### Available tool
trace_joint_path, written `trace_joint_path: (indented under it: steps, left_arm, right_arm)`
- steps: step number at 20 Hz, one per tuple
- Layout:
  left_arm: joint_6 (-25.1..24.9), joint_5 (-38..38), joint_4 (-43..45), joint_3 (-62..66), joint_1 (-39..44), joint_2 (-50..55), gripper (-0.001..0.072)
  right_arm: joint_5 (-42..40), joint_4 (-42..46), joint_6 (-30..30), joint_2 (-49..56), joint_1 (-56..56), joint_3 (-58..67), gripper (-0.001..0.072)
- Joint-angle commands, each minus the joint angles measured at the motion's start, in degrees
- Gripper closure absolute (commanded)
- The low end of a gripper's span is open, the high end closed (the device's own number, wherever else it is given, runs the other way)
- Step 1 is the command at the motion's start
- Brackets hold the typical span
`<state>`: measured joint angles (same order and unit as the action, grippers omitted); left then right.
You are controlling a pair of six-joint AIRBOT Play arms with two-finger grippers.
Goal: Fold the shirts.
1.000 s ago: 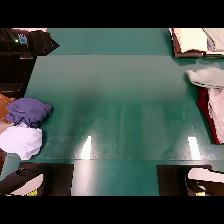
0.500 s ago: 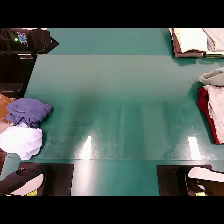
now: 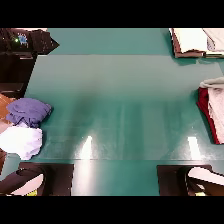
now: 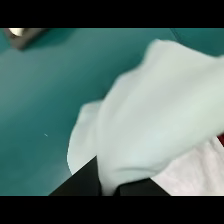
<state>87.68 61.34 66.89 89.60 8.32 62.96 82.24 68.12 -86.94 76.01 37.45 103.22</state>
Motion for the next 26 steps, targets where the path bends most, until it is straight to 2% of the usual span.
trace_joint_path:
  steps: [1,5,6,8,9,10,11,13,16,20,24,25,26]
  left_arm:
    - [-1.2,0.9,0.0,0.0,0.0,0.0,0.0684]
    - [-2.5,1.8,0.0,0.0,0.0,0.0,0.0684]
    - [-2.7,2.0,0.0,0.0,0.0,0.0,0.0684]
    - [-2.7,2.3,0.0,0.0,0.0,0.0,0.0684]
    - [-2.7,2.3,0.0,0.0,0.0,0.0,0.0683]
    - [-2.7,2.3,0.0,0.0,0.0,0.0,0.0683]
    - [-2.7,2.3,0.0,0.0,0.0,0.0,0.0684]
    - [-2.6,2.3,-0.1,0.0,0.0,0.0,0.0683]
    - [-2.6,2.1,0.0,0.0,0.0,0.0,0.0683]
    - [-2.6,2.9,0.1,0.0,0.0,0.0,0.0683]
    - [-2.6,-0.2,0.1,0.0,0.0,0.0,0.0683]
    - [-2.6,-1.1,0.0,0.0,0.0,0.0,0.0683]
    - [-2.6,-1.8,0.0,0.0,0.0,0.0,0.0683]
  right_arm:
    - [2.5,7.2,0.0,-5.5,3.7,-8.9,0.0694]
    - [2.0,11.5,0.0,-11.7,9.5,-21.5,0.069]
    - [1.8,12.0,0.0,-12.7,10.7,-24.0,0.0654]
    - [1.5,13.7,0.0,-13.9,13.0,-27.9,0.0287]
    - [1.6,14.3,0.0,-14.1,14.3,-29.0,0.0138]
    - [1.8,13.9,0.0,-14.1,15.1,-29.4,0.0116]
    - [1.5,13.2,0.0,-14.3,15.2,-29.3,0.0117]
    - [-1.3,5.8,0.0,-15.3,14.3,-29.3,0.0117]
    - [-6.0,-2.3,0.0,-17.5,5.9,-29.3,0.0117]
    - [-11.4,-5.5,0.0,-20.2,-15.6,-29.3,0.0117]
    - [-16.3,-5.3,0.0,-20.9,-36.2,-29.4,0.0119]
    - [-17.8,-4.9,0.0,-20.9,-40.6,-29.4,0.0133]
    - [-19.0,-4.9,0.0,-20.8,-44.4,-29.4,0.021]
